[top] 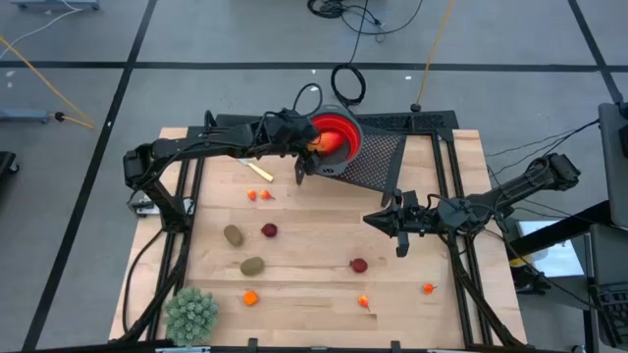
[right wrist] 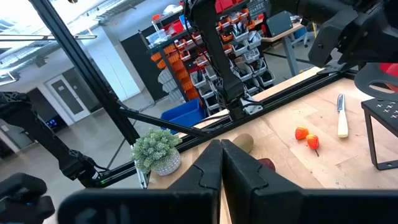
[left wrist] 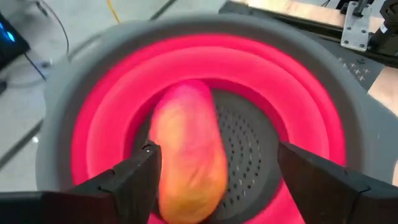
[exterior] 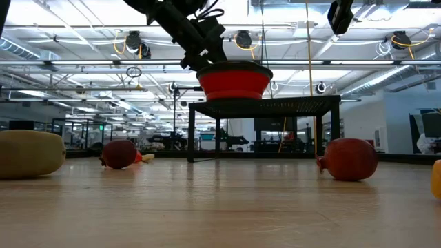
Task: Pick & Place Fruit
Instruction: Put the right pomegranate into the strainer bowl on the shelf
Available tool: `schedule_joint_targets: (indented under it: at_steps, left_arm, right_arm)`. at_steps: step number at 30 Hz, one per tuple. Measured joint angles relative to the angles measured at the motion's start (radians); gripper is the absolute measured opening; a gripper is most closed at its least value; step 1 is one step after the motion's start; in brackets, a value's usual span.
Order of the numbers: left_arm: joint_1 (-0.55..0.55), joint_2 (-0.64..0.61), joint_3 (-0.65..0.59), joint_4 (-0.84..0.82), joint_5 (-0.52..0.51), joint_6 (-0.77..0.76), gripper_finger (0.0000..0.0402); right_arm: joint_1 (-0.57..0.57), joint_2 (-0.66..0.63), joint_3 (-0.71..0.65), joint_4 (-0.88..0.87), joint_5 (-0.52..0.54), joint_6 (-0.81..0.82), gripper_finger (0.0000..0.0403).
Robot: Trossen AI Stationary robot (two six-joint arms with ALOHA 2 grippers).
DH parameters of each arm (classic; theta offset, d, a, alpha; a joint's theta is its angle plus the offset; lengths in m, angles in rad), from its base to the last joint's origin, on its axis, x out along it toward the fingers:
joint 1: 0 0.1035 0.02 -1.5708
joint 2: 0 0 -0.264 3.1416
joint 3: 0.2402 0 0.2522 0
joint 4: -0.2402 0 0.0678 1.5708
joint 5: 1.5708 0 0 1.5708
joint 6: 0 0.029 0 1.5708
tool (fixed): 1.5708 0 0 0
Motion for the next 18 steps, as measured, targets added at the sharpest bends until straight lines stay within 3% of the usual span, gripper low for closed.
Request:
schedule_joint_targets:
  at_steps: [6,12,18]
  left_arm:
    - [-0.003,-0.065,0.05,0.043,-0.005,0.047,0.0332]
    - [-0.054,-0.152,0.17,-0.127,-0.012,0.042,0.0315]
    - [-0.134,-0.249,0.181,-0.288,-0.026,-0.005,0.0288]
  right_arm:
    - [0.0,0.0,0.0,0.0,0.0,0.0,0.0]
    - [0.0,0.0,0.0,0.003,0.0,-0.001,0.0]
    - [0.0,0.0,0.0,0.006,0.0,-0.01,0.0]
